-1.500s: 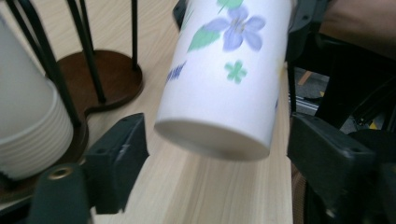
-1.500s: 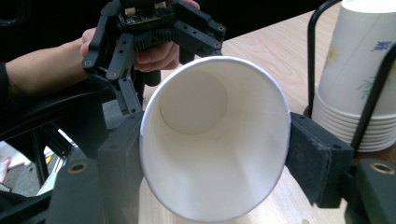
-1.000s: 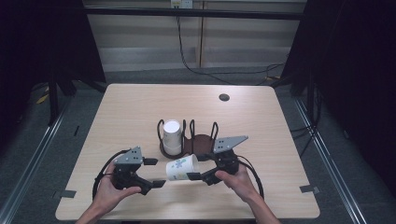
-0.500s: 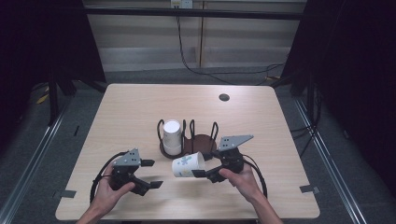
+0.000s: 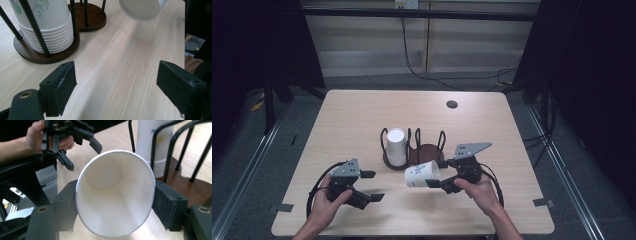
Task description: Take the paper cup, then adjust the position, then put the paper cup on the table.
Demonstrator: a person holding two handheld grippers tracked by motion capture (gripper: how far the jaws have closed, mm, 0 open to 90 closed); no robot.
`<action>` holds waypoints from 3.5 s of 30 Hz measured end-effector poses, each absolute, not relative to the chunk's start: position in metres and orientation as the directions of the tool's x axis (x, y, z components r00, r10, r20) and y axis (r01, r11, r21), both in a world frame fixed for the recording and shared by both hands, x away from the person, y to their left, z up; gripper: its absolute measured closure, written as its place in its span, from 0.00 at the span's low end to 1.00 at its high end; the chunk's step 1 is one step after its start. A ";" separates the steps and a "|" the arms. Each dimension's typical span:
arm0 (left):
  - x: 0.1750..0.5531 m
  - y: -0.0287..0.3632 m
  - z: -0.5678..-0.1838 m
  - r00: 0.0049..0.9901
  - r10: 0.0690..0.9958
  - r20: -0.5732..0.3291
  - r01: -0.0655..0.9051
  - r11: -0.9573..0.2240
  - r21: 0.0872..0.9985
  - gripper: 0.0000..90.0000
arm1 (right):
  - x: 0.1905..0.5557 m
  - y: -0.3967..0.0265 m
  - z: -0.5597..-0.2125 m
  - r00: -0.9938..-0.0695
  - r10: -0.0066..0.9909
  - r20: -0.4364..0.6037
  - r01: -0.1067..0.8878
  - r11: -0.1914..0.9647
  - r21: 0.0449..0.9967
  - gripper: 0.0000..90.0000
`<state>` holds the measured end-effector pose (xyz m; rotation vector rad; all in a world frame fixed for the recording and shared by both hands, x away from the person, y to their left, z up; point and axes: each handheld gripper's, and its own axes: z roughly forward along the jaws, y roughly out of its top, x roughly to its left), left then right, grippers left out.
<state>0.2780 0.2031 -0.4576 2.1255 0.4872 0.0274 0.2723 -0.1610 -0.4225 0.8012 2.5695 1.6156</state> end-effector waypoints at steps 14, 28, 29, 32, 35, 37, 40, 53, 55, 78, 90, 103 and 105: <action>0.275 0.214 -0.461 0.915 0.380 -0.138 0.327 -0.495 0.805 0.18 | 0.271 -0.195 -0.424 -0.811 0.533 0.240 0.490 0.396 0.776 0.31; 0.275 0.212 -0.463 0.920 0.364 -0.145 0.326 -0.505 0.799 0.18 | 0.280 -0.219 -0.421 -0.774 0.594 0.219 0.533 0.424 0.732 0.31; 0.276 0.213 -0.463 0.921 0.362 -0.143 0.324 -0.509 0.797 0.18 | 0.282 -0.222 -0.423 -0.765 0.603 0.226 0.546 0.421 0.724 0.31; 0.277 0.213 -0.464 0.918 0.369 -0.143 0.328 -0.505 0.799 0.18 | 0.285 -0.225 -0.426 -0.752 0.617 0.230 0.560 0.415 0.718 0.31; 0.276 0.212 -0.463 0.922 0.363 -0.139 0.319 -0.504 0.803 0.18 | 0.288 -0.227 -0.427 -0.741 0.627 0.241 0.577 0.412 0.705 0.31; 0.275 0.211 -0.463 0.925 0.356 -0.136 0.313 -0.508 0.802 0.18 | 0.290 -0.228 -0.427 -0.739 0.631 0.234 0.582 0.425 0.693 0.31; 0.276 0.210 -0.463 0.926 0.353 -0.133 0.312 -0.521 0.794 0.18 | 0.293 -0.231 -0.426 -0.734 0.642 0.222 0.588 0.438 0.680 0.31; 0.275 0.210 -0.464 0.923 0.358 -0.140 0.320 -0.514 0.796 0.18 | 0.308 -0.247 -0.421 -0.698 0.687 0.202 0.623 0.445 0.643 0.31; 0.274 0.211 -0.465 0.924 0.357 -0.136 0.317 -0.521 0.792 0.18 | 0.310 -0.248 -0.420 -0.696 0.693 0.189 0.628 0.460 0.628 0.31; 0.275 0.212 -0.464 0.927 0.355 -0.123 0.309 -0.534 0.787 0.18 | 0.341 -0.246 -0.407 -0.660 0.740 0.126 0.680 0.519 0.518 0.29; 0.276 0.210 -0.467 0.925 0.358 -0.124 0.315 -0.545 0.777 0.18 | 0.355 -0.239 -0.407 -0.652 0.755 0.063 0.699 0.568 0.434 0.28; 0.275 0.211 -0.467 0.922 0.370 -0.112 0.314 -0.547 0.776 0.18 | 0.369 -0.237 -0.406 -0.628 0.778 0.013 0.733 0.585 0.347 0.28; 0.276 0.210 -0.467 0.922 0.369 -0.116 0.315 -0.544 0.777 0.18 | 0.371 -0.236 -0.407 -0.634 0.774 -0.005 0.729 0.599 0.330 0.28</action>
